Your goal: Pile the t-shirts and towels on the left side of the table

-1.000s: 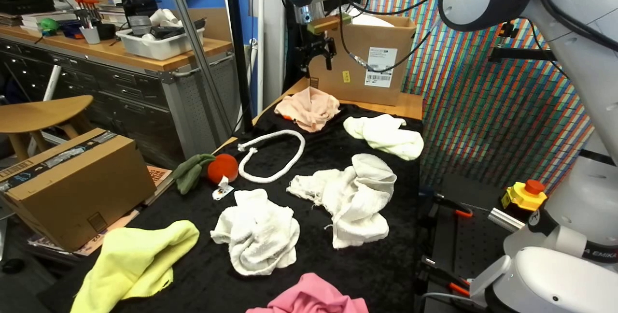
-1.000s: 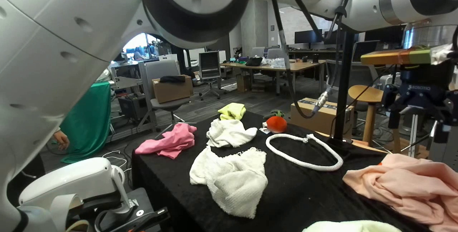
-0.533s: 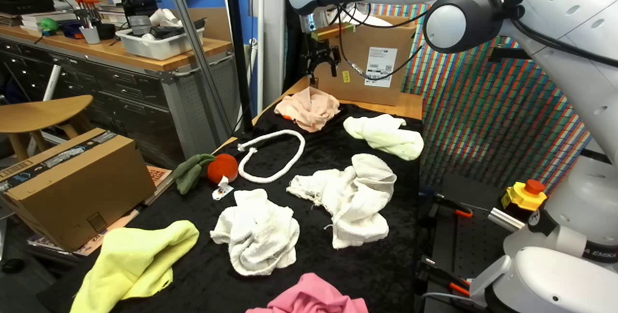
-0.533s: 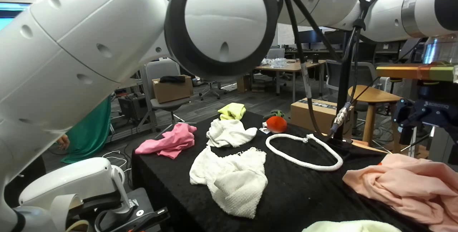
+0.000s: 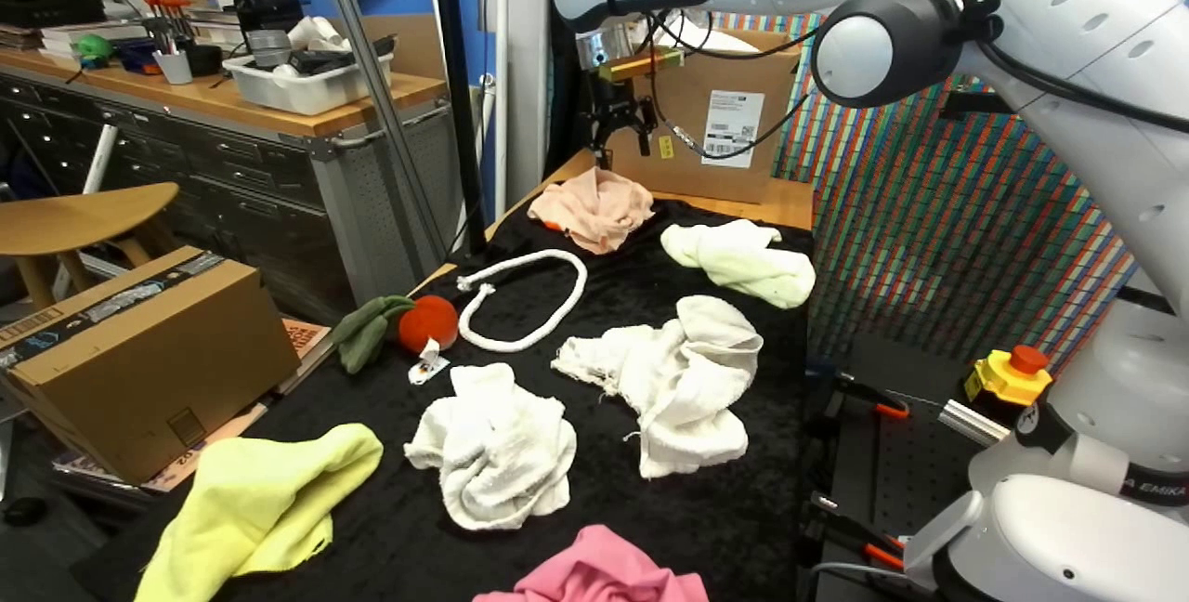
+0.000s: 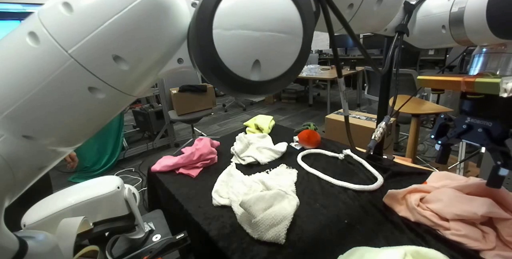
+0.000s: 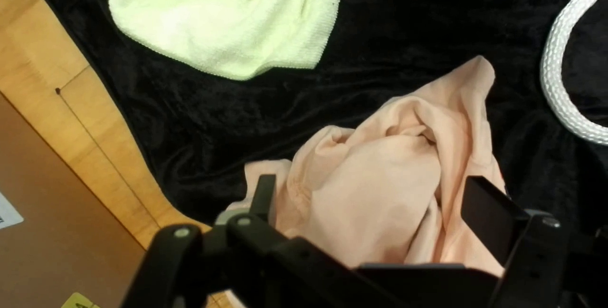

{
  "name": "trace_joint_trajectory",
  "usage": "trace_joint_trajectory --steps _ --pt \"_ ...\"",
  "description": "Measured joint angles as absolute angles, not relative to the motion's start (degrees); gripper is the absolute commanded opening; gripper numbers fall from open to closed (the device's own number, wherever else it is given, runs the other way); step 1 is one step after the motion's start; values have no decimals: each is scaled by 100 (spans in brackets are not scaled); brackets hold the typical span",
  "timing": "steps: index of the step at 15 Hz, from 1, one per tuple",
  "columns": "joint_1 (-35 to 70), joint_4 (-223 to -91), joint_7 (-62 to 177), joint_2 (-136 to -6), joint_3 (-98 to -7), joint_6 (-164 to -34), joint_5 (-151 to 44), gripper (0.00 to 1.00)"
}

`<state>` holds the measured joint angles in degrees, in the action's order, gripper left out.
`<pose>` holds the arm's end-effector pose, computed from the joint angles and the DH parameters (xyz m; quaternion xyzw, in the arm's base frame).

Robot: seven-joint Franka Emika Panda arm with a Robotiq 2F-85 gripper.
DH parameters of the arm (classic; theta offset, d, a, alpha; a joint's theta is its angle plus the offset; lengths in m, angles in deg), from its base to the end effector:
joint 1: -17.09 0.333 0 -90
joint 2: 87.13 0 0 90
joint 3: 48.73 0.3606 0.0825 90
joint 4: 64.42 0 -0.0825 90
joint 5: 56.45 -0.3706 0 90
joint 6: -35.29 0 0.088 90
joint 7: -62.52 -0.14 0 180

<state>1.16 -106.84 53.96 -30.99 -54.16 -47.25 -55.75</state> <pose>0.7278 -0.2518 0.3347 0.9597 -0.2406 -0.1417 0.0323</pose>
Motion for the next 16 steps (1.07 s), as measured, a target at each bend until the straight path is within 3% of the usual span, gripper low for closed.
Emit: trace_joint_trajectory --steps 9,16 --pt "139 -11028 5332 -3199 -5248 -4726 -5590 100" --pt "161 -12339 5265 -3736 -5153 -5467 -5599 100"
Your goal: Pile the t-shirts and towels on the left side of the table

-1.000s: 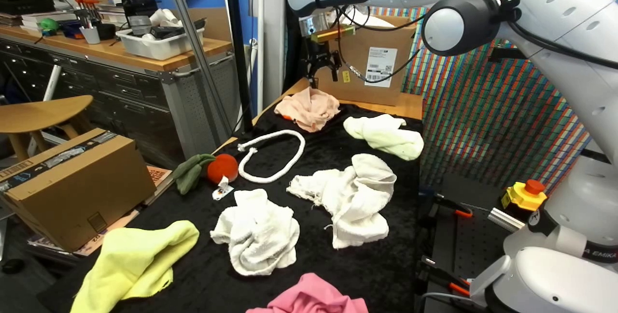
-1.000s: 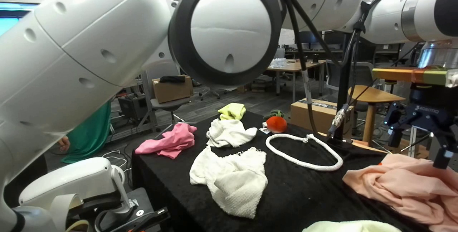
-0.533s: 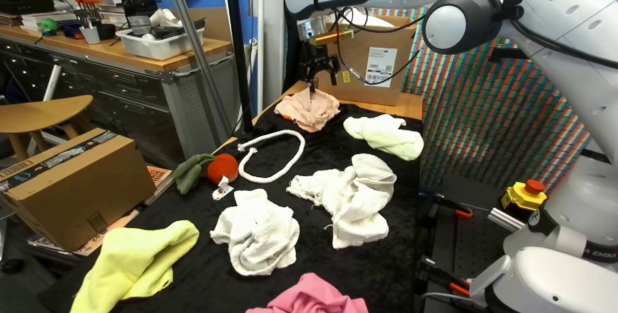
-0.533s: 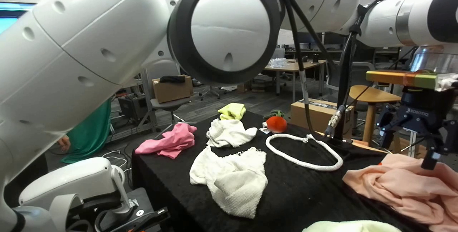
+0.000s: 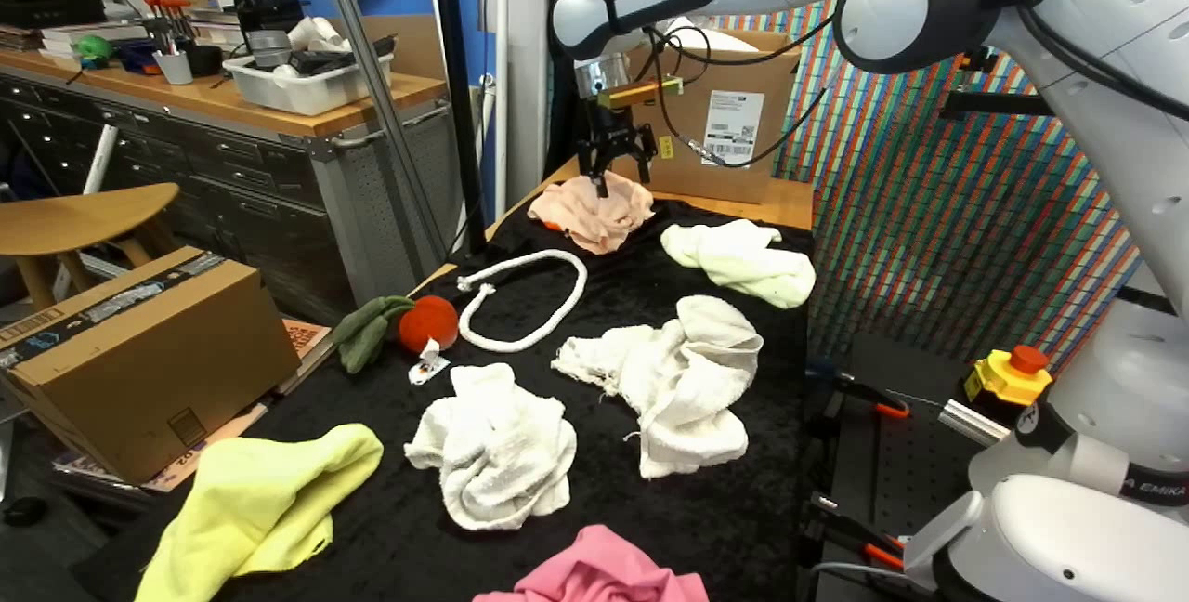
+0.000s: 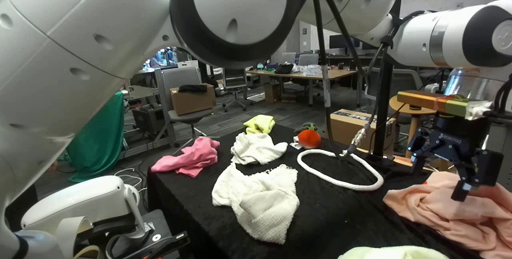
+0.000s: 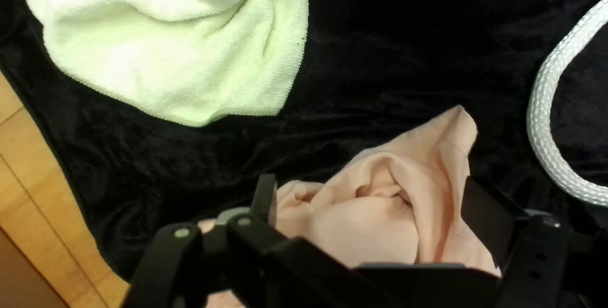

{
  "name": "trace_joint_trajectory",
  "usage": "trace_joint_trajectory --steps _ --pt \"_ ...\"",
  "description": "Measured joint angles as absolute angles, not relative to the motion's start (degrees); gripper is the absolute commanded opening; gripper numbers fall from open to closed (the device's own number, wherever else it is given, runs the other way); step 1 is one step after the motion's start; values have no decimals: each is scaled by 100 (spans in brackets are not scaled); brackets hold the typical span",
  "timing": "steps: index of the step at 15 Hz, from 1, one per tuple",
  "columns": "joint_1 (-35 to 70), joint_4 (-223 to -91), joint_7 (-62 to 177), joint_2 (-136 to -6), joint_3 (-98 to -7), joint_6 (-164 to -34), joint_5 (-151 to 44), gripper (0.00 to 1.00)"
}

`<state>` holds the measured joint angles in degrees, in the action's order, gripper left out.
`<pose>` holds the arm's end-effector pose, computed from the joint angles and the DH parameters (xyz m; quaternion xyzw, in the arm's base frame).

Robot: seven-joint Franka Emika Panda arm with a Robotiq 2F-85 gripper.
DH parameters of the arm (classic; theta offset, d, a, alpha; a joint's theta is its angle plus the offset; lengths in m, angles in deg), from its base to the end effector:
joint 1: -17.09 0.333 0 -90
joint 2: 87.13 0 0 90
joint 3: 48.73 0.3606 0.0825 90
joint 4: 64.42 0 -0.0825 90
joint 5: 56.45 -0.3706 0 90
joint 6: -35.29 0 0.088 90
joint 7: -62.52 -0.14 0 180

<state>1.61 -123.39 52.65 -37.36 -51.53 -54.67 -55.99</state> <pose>0.7100 -0.2234 0.3016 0.9583 -0.2339 -0.1640 0.0118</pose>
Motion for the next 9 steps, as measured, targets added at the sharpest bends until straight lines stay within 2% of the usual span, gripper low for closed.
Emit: trace_joint_trajectory --steps 9 --pt "173 -14778 5370 -4786 -5362 -7542 -5599 100"
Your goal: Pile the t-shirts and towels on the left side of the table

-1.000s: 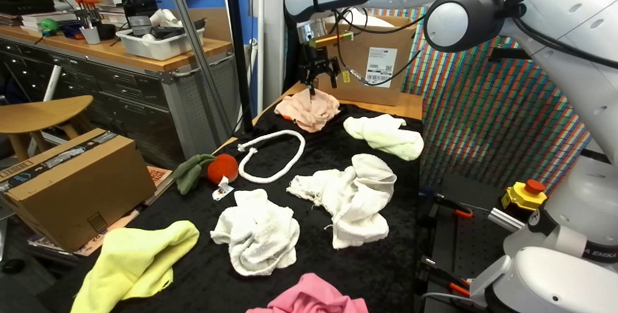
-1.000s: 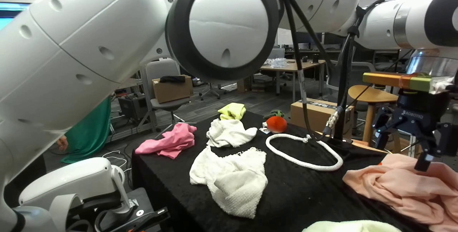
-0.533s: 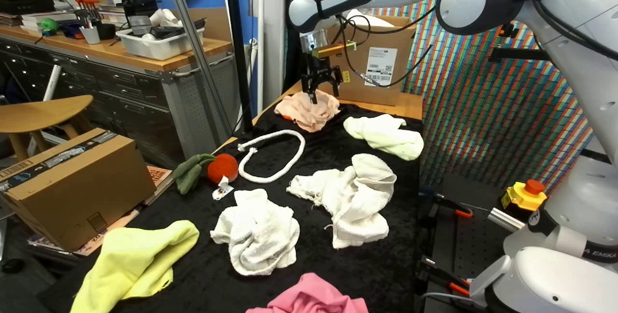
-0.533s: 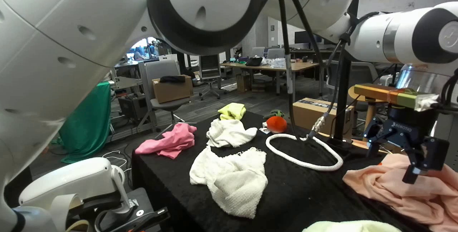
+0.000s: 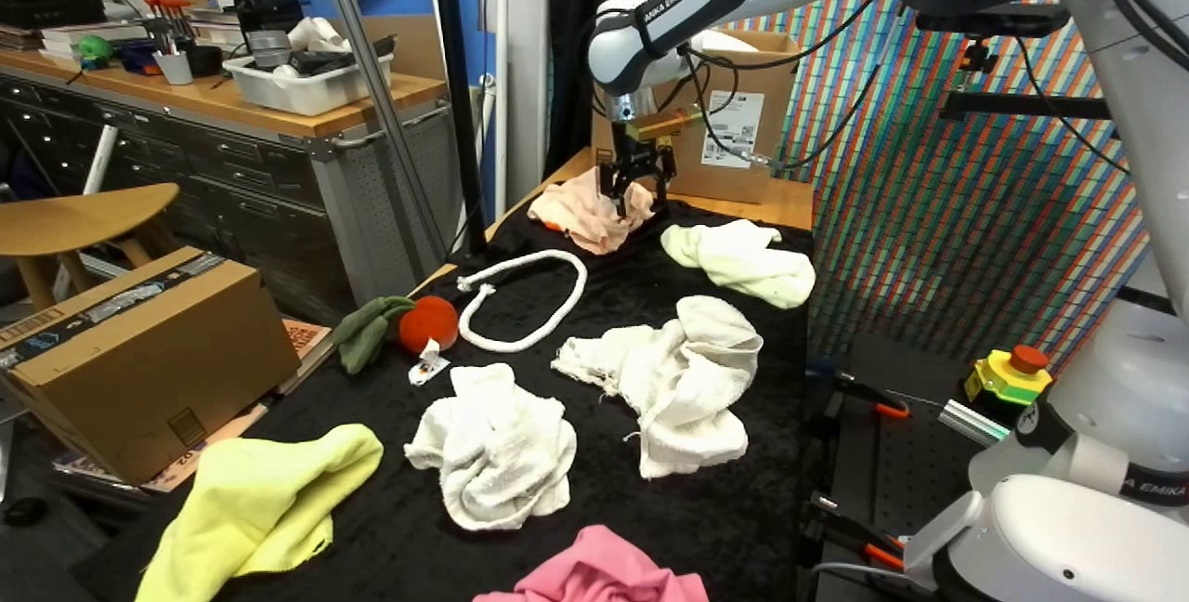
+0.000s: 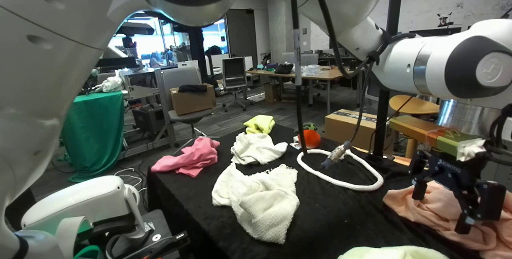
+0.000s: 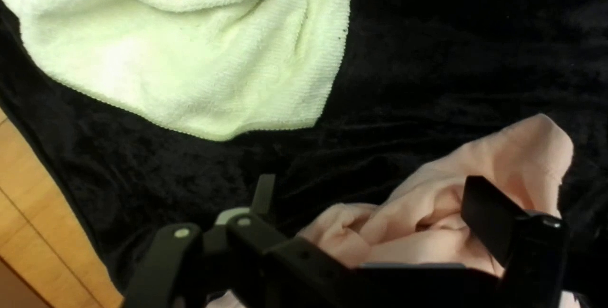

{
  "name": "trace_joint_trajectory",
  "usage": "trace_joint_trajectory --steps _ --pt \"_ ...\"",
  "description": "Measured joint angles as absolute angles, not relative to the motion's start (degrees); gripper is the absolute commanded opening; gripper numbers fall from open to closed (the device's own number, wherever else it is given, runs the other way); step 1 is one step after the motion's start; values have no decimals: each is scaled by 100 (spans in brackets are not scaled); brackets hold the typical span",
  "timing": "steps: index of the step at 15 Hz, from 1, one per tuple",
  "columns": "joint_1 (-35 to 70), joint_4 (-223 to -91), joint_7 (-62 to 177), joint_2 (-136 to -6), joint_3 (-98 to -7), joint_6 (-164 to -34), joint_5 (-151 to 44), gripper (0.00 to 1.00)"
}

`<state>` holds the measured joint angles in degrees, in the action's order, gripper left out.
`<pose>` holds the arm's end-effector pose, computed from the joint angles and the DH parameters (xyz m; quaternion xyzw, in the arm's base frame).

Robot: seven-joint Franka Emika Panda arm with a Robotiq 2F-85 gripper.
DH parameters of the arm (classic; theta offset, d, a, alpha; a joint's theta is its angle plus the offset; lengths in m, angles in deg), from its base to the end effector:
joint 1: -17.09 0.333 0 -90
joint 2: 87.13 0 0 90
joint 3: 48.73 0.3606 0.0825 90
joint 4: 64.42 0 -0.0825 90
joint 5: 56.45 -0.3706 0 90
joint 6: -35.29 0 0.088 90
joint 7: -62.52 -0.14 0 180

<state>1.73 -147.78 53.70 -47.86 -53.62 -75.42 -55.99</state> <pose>0.6657 -0.2353 0.2758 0.9645 -0.2412 -0.1053 0.0210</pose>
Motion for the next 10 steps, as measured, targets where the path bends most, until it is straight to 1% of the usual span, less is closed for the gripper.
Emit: trace_joint_trajectory --steps 5,10 --pt "282 -15801 5393 -5171 -5421 -8634 -5599 100" --pt "359 -16091 5374 -5302 -5428 -9170 -5616 100"
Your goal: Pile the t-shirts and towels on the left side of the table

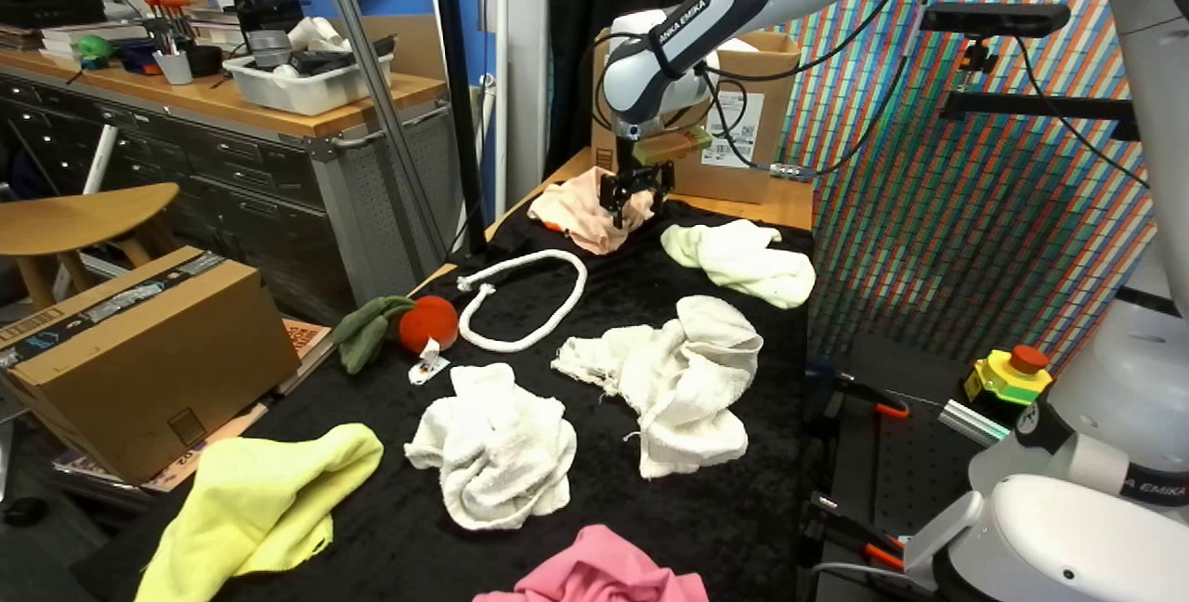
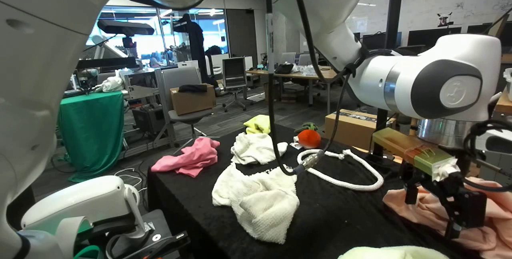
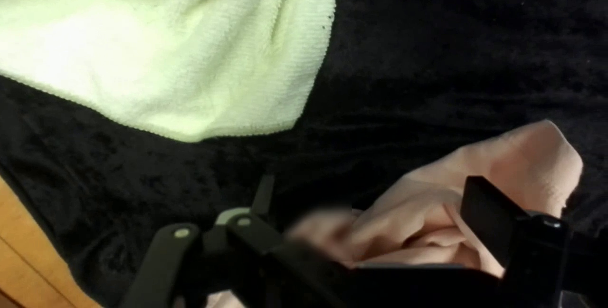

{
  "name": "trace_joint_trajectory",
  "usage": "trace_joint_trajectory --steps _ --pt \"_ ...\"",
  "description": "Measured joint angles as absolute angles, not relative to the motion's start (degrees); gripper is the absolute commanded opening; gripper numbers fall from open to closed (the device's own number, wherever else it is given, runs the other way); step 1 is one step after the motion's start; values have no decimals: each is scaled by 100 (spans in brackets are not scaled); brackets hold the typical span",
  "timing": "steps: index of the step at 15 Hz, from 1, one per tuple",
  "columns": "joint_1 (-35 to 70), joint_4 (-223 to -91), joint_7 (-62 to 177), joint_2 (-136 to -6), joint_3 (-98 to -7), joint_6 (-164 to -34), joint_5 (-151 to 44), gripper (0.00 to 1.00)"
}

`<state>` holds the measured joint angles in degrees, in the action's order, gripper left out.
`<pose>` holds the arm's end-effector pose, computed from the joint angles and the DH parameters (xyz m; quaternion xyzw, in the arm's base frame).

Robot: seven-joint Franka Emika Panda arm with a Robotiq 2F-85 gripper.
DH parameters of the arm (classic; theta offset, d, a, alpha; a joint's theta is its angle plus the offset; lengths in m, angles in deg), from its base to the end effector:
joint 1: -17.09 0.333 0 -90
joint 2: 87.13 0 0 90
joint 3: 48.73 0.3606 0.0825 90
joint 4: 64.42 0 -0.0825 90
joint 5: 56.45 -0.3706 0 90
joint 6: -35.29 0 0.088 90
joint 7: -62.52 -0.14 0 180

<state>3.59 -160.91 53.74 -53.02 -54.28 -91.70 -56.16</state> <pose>0.6496 -0.2166 0.2631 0.9719 -0.2315 -0.0327 0.0265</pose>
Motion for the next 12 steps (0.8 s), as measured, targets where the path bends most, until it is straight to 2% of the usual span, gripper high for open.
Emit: trace_joint_trajectory --steps 12 --pt "405 -16093 5114 -5161 -5491 -10194 -5890 100"
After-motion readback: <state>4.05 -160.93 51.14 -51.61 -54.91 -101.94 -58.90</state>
